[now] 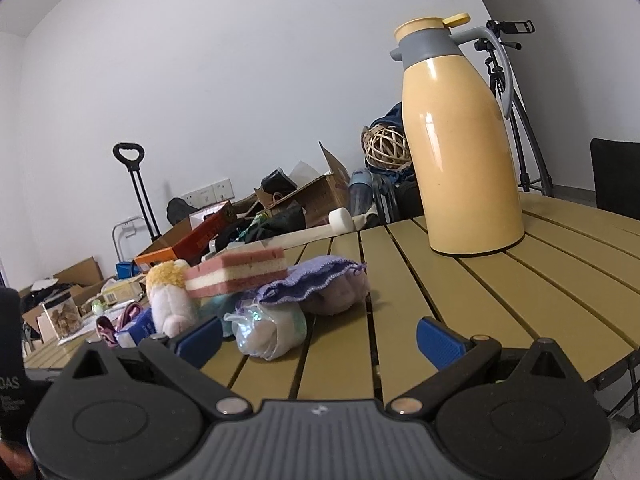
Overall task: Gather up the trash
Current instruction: 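Grasp the white triangular sponge with left tool while right tool grasps the clear plastic bag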
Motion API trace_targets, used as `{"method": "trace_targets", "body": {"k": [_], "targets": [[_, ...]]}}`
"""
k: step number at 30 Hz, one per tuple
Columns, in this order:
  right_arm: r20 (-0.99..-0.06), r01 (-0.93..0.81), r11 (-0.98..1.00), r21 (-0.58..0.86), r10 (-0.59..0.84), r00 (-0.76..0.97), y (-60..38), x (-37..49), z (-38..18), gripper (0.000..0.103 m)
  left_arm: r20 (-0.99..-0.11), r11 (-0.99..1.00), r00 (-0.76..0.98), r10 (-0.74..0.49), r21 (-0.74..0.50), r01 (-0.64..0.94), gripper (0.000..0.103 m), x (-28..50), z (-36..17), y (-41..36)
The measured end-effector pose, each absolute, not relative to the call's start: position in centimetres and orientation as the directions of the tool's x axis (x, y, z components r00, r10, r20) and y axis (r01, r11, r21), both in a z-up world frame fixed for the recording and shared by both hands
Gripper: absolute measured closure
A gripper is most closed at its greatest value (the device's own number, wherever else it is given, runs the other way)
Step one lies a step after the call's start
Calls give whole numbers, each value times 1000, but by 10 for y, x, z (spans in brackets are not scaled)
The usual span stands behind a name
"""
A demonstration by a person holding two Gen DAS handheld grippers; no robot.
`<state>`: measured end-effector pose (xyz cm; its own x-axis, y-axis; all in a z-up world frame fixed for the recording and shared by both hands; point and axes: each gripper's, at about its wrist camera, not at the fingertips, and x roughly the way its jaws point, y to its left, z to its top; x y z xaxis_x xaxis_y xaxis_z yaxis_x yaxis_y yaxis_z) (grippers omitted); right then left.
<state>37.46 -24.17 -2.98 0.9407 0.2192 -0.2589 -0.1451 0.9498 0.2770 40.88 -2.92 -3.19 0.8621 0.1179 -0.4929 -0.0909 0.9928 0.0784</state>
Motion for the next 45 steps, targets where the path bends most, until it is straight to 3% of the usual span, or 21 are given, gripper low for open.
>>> {"method": "trace_targets", "body": {"k": [19,30,35,40,45], "targets": [[-303,-145,977,158,187,934,-188,398,-20,0,-395,989,909,134,2,-145,70,391,6,14],[-389,-93,992,88,120,913,-149,450,-25,2,-376,980,913,159,-54,-193,70,392,20,48],[-441,-42,995,92,79,894,-145,470,-33,15,-393,978,904,166,-52,-202,70,396,16,54],[-468,-24,996,88,62,882,-141,478,-38,39,-396,976,901,176,-48,-211,70,395,15,60],[-469,-33,995,89,71,881,-139,478,-40,52,-393,975,901,181,-46,-216,70,391,15,63]]}}
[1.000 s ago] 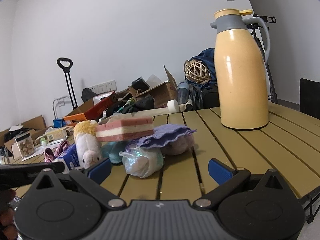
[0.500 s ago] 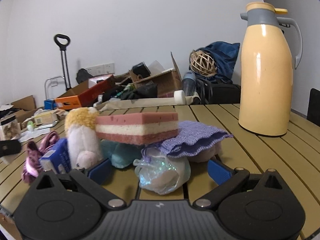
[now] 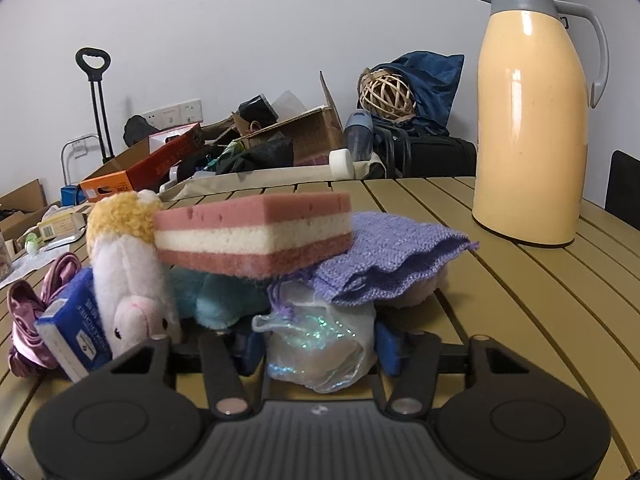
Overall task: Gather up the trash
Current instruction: 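Grasp the white triangular sponge with left tool while right tool grasps the clear plastic bag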
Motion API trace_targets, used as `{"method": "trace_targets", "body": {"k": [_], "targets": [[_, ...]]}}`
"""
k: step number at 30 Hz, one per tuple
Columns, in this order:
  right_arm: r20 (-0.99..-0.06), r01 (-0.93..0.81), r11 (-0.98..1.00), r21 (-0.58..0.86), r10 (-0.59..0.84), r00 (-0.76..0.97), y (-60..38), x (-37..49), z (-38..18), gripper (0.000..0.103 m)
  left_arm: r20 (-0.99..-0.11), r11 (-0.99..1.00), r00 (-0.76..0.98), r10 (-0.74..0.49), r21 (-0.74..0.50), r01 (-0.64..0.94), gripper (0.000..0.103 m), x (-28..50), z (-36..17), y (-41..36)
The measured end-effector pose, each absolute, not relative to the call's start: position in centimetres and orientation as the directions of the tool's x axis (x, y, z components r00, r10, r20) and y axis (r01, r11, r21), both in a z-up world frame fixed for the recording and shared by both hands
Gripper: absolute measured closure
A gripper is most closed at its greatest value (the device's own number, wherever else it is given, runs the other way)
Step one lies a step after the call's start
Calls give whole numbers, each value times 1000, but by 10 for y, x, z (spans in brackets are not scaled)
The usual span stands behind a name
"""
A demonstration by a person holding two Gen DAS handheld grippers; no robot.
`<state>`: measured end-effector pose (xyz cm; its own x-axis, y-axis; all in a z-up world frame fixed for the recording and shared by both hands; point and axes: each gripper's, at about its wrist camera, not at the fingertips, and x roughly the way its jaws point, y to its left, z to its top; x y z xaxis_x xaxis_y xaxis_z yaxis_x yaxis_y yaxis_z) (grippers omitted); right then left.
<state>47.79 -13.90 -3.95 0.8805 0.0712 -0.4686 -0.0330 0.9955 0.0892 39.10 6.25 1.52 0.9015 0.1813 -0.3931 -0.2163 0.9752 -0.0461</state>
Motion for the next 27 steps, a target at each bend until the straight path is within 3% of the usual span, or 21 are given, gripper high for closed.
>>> {"method": "trace_targets", "body": {"k": [7,27], "targets": [[-451,-92,989,114,134,882,-137,466,-35,61,-384,975,905,184,-46,-217,70,388,18,63],[-352,-214,958,190,270,896,-152,412,-3,62,-371,980,914,162,-46,-192,70,380,21,54]]}}
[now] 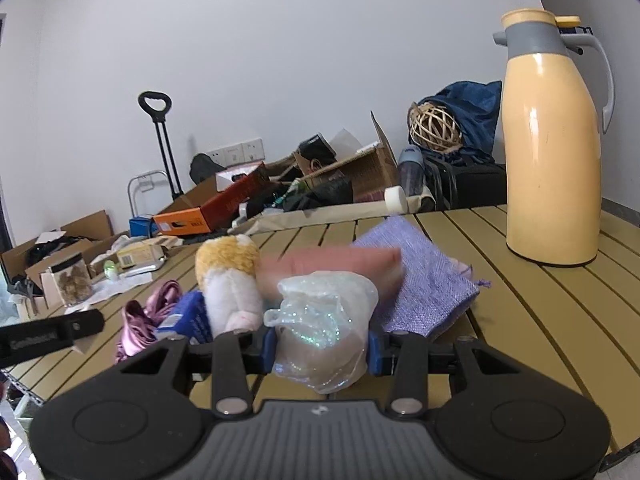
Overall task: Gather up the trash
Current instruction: 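Grasp the white triangular sponge with left tool while right tool grasps the clear plastic bag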
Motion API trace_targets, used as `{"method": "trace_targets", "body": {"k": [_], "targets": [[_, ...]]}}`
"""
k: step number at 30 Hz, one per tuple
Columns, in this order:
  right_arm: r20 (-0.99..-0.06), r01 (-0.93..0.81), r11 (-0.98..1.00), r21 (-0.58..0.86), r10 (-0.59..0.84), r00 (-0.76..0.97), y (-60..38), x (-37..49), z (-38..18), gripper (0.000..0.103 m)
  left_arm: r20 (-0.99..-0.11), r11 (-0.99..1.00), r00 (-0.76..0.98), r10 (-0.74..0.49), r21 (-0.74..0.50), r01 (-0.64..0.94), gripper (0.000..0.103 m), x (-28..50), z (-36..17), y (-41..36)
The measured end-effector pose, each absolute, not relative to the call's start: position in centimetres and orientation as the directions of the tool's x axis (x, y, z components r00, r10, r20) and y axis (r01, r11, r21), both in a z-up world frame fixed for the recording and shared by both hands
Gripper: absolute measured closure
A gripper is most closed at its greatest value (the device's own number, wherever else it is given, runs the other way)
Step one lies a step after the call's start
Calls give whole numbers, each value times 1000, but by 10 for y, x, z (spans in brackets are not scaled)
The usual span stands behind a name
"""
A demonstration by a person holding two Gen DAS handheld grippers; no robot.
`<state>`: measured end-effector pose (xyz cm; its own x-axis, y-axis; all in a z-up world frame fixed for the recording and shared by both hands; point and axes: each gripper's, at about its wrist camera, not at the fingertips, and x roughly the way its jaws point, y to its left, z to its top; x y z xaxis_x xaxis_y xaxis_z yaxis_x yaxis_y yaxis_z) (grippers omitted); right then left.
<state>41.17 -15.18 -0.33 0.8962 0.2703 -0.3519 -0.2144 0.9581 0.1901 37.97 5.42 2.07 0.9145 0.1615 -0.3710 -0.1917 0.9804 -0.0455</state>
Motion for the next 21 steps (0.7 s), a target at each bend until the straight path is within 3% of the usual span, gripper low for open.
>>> {"method": "trace_targets", "body": {"k": [21], "targets": [[-354,-241,955,172,288,890,-173,341,1,62,-352,987,926,138,-31,-158,70,323,21,43]]}}
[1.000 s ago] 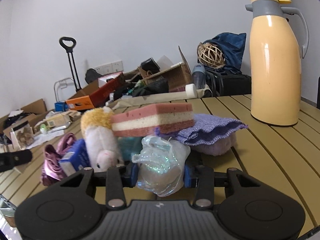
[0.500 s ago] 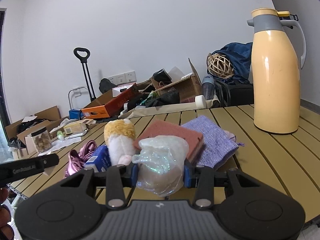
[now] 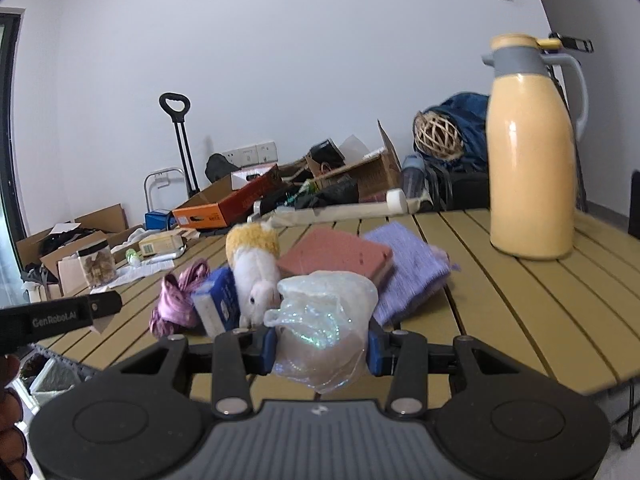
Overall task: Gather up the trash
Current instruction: 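Grasp the white triangular sponge with left tool while right tool grasps the clear plastic bag, then carry the white sponge and plastic bag down over the black bin with both tools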
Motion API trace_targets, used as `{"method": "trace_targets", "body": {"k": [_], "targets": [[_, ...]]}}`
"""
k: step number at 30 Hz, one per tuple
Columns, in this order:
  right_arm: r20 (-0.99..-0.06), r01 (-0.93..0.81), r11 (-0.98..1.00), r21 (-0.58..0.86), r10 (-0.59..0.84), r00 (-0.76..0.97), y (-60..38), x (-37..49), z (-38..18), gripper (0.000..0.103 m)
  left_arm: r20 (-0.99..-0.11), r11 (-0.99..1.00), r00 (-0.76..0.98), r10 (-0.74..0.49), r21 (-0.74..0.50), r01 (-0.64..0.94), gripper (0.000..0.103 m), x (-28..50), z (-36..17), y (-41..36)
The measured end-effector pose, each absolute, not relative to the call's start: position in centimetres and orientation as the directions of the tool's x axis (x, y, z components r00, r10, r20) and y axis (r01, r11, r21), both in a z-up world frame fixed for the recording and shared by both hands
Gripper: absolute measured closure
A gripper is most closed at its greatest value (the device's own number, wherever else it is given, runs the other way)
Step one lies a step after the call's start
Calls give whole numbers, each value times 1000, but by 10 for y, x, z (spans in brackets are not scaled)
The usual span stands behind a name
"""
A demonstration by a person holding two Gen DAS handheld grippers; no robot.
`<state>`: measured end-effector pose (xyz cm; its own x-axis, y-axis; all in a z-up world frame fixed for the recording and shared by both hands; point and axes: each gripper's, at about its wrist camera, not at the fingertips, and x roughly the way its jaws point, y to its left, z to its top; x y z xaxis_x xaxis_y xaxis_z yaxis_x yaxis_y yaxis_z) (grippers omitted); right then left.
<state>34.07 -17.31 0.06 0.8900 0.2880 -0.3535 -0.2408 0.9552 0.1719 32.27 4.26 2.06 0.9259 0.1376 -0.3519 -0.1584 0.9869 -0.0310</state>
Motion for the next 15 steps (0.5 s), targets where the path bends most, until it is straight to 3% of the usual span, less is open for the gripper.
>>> {"method": "trace_targets", "body": {"k": [15], "targets": [[-486,-225,966,130,260,834,-187,272,-42,62,-443,988,887,129,-15,-151,70,262,-12,50]]}}
